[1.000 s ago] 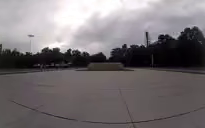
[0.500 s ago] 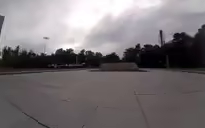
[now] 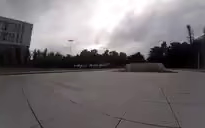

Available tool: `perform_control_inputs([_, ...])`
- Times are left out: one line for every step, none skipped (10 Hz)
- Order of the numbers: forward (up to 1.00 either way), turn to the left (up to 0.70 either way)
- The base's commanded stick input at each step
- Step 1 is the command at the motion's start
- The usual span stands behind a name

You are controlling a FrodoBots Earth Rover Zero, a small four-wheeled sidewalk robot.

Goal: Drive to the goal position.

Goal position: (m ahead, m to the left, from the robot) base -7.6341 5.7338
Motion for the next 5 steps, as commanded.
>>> perform_control_inputs([0.70,0.35])
perform_control_inputs([0.70,0.35])
perform_control_inputs([0.70,0.35])
perform_control_inputs([0.70,0.35])
perform_control_inputs([0.70,0.35])
